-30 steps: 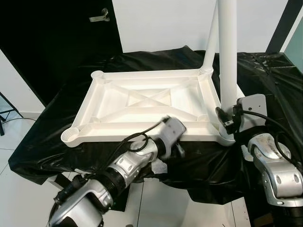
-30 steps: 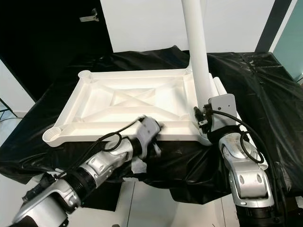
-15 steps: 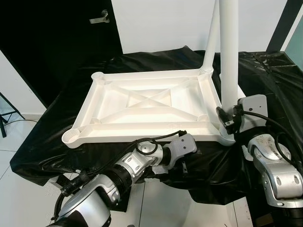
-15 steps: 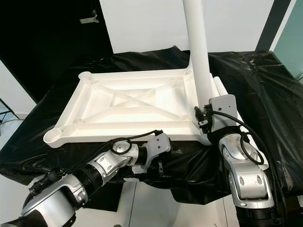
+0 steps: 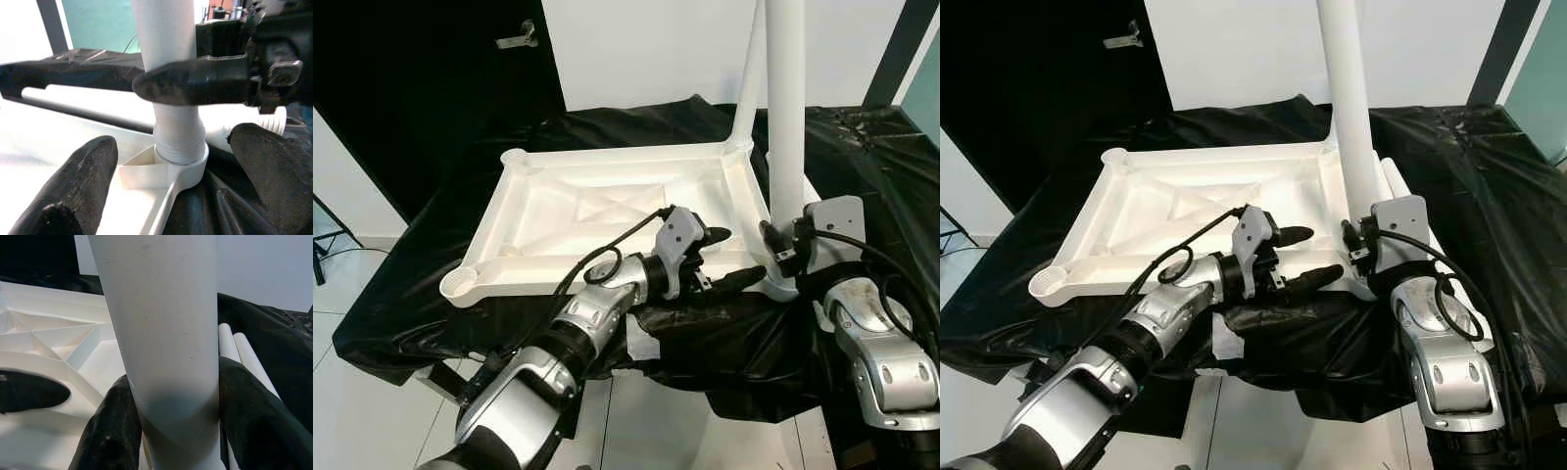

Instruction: Building children table

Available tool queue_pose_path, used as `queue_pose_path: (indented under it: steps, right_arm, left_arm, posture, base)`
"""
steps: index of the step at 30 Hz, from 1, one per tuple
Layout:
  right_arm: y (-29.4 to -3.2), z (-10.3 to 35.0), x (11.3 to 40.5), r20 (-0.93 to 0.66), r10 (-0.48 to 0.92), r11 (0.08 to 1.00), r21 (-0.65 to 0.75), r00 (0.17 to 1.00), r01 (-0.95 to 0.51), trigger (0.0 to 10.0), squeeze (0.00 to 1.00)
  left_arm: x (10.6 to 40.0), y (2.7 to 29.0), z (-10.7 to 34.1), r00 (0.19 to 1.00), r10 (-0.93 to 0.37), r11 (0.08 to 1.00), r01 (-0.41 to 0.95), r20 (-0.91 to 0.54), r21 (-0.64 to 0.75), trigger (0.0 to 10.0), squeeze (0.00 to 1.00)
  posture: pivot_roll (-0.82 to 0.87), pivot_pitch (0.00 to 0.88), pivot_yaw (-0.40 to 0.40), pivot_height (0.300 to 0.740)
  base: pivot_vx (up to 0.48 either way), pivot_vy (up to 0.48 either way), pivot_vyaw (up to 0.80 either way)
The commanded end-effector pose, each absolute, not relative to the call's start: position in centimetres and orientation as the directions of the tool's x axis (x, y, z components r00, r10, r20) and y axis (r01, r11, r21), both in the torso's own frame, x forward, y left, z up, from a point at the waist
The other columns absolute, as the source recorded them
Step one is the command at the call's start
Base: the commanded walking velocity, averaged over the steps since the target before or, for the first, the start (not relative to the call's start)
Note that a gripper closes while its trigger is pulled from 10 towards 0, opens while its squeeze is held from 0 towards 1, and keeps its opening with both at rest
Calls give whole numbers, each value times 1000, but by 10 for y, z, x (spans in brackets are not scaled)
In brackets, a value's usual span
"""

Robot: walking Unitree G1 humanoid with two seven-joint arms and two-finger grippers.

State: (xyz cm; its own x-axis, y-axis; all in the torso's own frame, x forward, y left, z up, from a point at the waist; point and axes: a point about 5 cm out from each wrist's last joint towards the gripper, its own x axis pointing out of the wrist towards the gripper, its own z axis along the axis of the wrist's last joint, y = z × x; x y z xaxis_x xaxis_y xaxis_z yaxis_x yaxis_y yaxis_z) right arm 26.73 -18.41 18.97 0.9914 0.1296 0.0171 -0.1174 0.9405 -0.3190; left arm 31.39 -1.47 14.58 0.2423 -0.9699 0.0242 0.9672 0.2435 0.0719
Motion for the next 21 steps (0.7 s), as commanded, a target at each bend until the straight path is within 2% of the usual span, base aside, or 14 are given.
queue_pose_path:
  steps: [1, 4, 13, 21]
  right_arm:
    - [-179, 180, 267, -31, 145, 942, -302, 989, -147, 10000, 0]
    - [-179, 181, 267, -28, 143, 943, -301, 989, -145, 10000, 0]
    - [-180, 181, 265, -24, 135, 945, -298, 991, -136, 10000, 0]
    - [-178, 181, 265, -20, 137, 946, -295, 990, -137, 10000, 0]
  left_arm:
    - [321, -14, 138, 326, -944, 320, 942, -46, 106, 10000, 0]
    - [324, -14, 130, 363, -927, 353, 930, -99, 105, 10000, 0]
    - [319, -14, 110, 354, -913, 342, 935, -203, 91, 10000, 0]
    - [320, -21, 97, 398, -867, 385, 917, -298, 104, 10000, 0]
  posture:
    - [-202, 0, 78, 740]
    - [-206, 0, 80, 740]
    - [-207, 0, 84, 740]
    - [-202, 1, 84, 740]
  base:
    - [0, 0, 0]
    - [0, 0, 0]
    - [0, 0, 0]
    - [0, 0, 0]
